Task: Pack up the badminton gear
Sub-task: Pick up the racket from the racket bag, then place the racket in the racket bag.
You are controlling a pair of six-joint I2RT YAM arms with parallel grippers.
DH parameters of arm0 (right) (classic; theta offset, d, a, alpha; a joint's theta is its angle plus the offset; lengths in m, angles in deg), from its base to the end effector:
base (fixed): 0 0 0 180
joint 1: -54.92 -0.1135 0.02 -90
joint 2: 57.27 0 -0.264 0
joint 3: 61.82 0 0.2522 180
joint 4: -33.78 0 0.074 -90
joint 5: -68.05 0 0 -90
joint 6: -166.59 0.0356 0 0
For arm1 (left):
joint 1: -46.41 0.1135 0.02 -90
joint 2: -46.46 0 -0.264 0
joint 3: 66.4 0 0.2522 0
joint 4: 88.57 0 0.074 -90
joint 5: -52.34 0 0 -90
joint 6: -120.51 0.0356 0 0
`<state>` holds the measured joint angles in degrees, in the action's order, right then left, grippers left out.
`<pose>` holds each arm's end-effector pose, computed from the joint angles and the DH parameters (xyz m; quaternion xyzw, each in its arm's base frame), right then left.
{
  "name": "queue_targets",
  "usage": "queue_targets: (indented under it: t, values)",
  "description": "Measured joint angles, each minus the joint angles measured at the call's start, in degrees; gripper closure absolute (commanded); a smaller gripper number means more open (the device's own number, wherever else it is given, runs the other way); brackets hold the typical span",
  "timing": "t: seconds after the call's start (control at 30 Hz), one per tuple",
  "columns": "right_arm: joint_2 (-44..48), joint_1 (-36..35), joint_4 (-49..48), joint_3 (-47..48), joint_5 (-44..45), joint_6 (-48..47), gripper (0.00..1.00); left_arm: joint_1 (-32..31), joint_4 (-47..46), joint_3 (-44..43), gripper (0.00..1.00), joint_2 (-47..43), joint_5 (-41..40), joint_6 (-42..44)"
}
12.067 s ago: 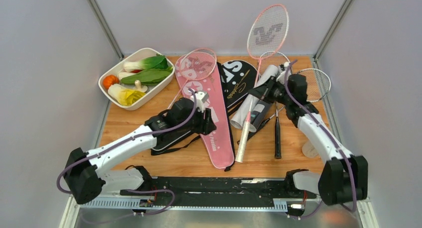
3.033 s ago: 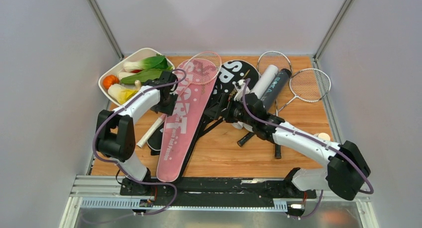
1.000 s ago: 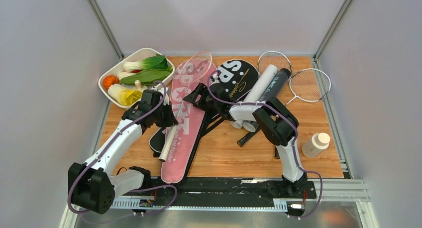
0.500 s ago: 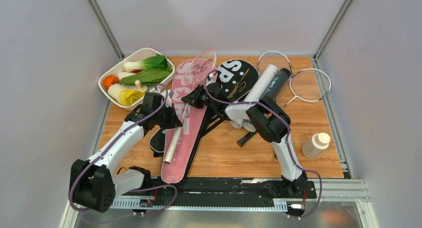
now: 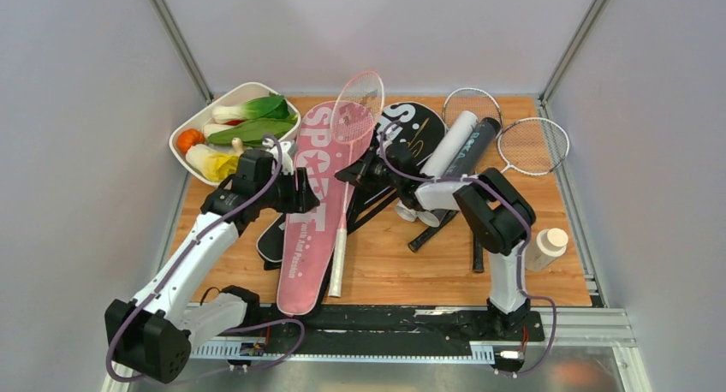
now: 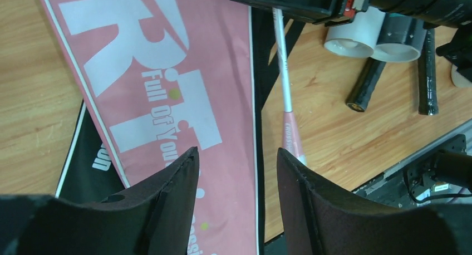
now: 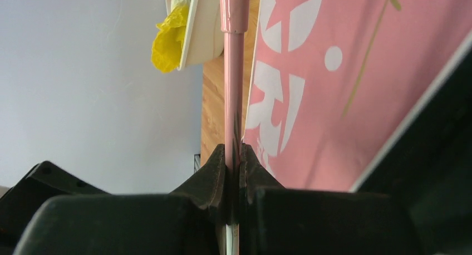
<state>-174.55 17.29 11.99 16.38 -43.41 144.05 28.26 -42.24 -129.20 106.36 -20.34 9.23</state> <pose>0.3398 0.2784 0.1573 0.0970 0.7930 0.5535 0.2352 0.2038 -0.0779 0.2804 0.0347 0.9094 -0.2620 0.3212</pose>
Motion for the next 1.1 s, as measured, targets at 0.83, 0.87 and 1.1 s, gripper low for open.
queue_targets:
  t: [0.83,0.87,1.1]
  values:
    - [56.89,12.41,21.27,-34.10,-7.28,-12.33,1.00,-34.03,-0.61,-3.28,0.38,22.82,-31.91,-1.51]
    - [57.94,12.46,21.92,-34.47,-7.17,-12.57,1.00,-34.49,-0.59,-3.96,0.38,24.50,-33.16,-1.44]
    - [60.52,12.83,24.02,-35.34,-7.04,-13.99,1.00,-37.03,0.66,-7.04,0.44,31.52,-41.13,-1.60]
